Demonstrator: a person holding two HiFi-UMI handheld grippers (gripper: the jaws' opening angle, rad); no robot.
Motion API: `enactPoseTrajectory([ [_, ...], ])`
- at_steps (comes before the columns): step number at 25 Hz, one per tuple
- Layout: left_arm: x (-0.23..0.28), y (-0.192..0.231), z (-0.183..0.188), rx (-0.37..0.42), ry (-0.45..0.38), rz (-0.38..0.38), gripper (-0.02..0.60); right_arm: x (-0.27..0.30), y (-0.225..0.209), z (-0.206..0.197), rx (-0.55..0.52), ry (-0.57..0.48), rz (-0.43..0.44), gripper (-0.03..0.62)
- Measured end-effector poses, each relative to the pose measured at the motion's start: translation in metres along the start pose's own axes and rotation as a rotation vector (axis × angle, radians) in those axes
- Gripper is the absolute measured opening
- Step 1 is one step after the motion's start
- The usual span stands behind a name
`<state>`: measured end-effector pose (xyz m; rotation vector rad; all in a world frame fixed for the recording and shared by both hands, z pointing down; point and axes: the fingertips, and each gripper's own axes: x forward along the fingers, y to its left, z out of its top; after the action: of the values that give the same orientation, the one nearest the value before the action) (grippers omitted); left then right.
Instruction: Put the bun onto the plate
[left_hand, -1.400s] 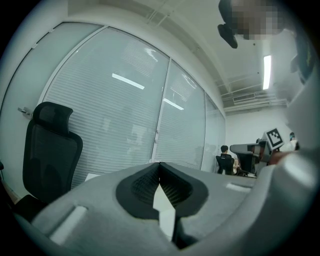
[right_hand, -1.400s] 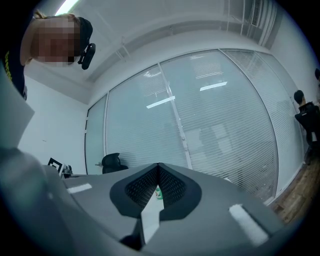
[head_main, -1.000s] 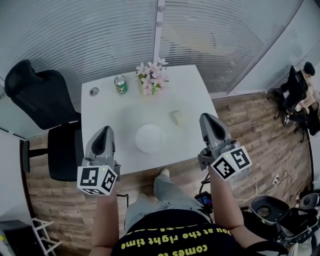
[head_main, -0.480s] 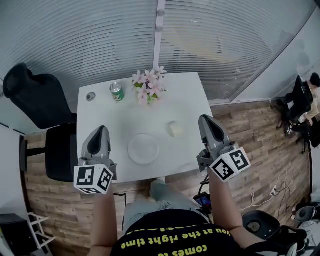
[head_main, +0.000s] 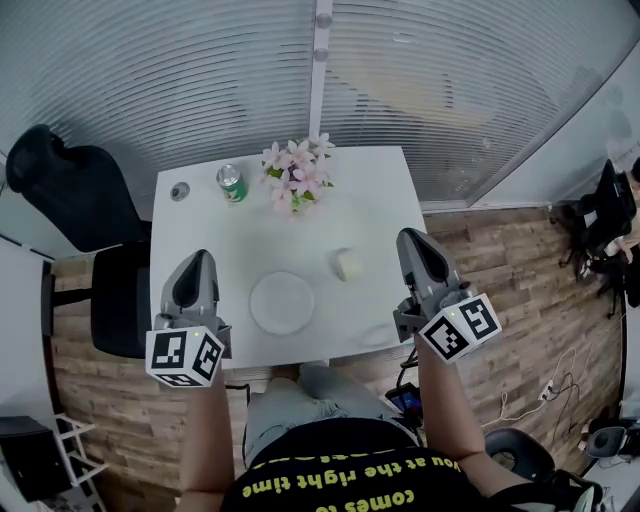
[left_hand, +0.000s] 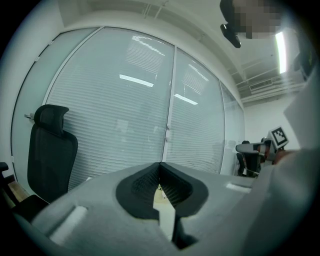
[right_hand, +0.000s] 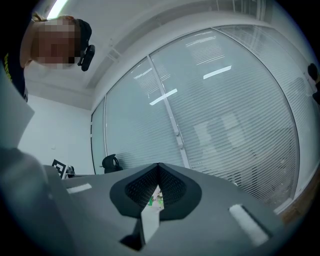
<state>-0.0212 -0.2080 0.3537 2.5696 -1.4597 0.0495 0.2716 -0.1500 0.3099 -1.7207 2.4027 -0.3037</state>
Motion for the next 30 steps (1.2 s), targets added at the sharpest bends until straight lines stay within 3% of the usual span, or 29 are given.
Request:
enactPoseTrajectory([
  [16, 0.007, -0.006, -0.003, -0.003, 0.015, 0.005, 0.000, 0.006, -0.008, -0.006, 0.017, 0.019, 0.021, 0.006],
  [30, 0.026, 0.000, 0.001, -0.013, 0.019, -0.054, 0.001, 0.015, -0.003, -0.005, 0.004, 0.028, -0.020, 0.006],
])
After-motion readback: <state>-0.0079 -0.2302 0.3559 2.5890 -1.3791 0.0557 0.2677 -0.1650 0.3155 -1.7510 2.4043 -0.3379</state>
